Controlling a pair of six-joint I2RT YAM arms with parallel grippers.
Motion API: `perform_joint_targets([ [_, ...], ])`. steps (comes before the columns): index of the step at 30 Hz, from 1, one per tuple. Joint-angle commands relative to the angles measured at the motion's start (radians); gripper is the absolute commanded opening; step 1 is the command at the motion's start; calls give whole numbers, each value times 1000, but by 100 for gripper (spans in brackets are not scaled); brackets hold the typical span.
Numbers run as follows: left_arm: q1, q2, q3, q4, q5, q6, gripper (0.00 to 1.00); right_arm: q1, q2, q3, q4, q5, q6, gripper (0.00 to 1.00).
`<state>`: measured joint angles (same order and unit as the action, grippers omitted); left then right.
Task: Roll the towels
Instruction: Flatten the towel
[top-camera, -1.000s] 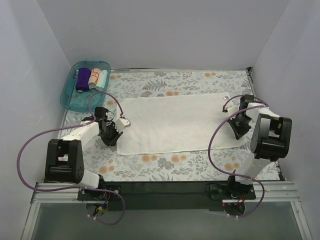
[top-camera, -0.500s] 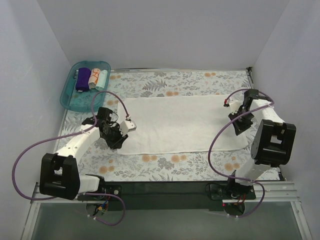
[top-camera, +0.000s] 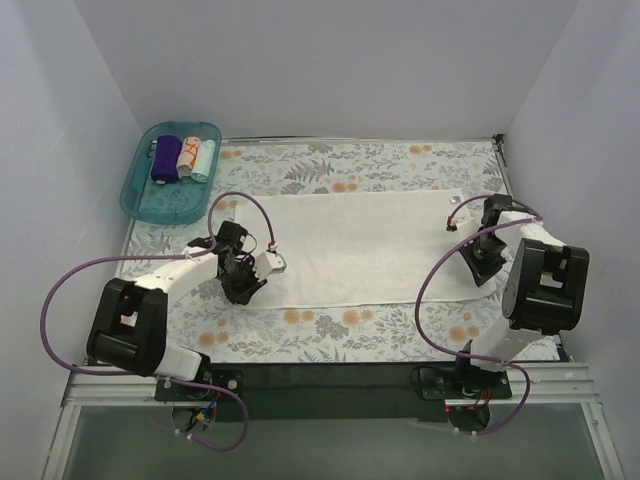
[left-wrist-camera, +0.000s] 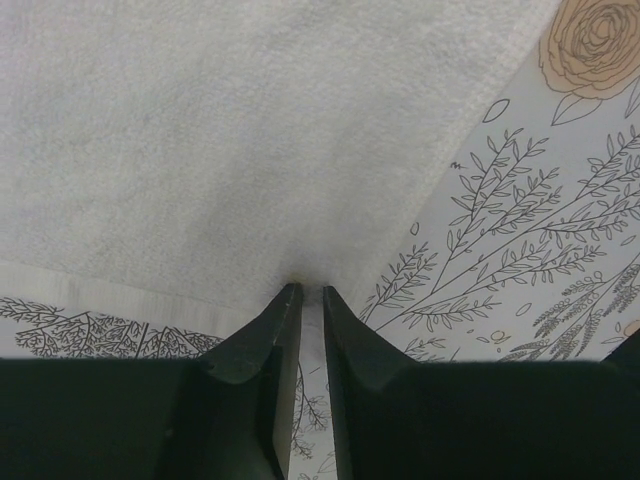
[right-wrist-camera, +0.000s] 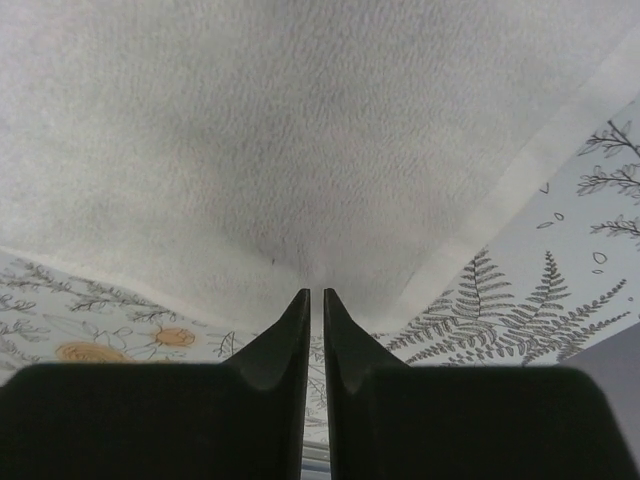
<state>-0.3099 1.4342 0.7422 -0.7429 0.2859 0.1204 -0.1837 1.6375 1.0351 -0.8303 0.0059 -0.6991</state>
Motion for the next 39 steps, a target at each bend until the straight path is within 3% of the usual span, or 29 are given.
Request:
perform_joint_targets([
  [1, 0, 52, -85, 17, -155, 39, 13, -5, 34, -62, 101, 84, 1, 13],
  [6, 2, 57, -129, 8, -217, 65, 10, -36, 22, -133, 168, 157, 4, 11],
  [15, 100, 52, -155, -7, -263, 134, 6, -43, -87, -271, 191, 245, -51, 13],
  [19, 107, 51, -139, -18, -245, 133, 6, -43, -73, -250, 171, 181, -50, 16],
  [23, 107, 9, -46, -94, -64, 130, 11, -39, -71, -80, 21, 0, -19, 22],
  [24, 107, -18, -12, -105, -39, 122, 12, -39, -74, -37, -5, -111, -17, 23],
  [30, 109, -31, 287, -131, 113, 29, 21, -39, -79, 234, -82, -308, 33, 27],
  [35, 107, 105, 442, -6, 101, -62, 28, -39, 57, 414, -49, -302, 130, 27],
  [39, 109, 248, 511, 143, 9, -198, 20, -39, 189, 528, -1, -297, 193, 23],
])
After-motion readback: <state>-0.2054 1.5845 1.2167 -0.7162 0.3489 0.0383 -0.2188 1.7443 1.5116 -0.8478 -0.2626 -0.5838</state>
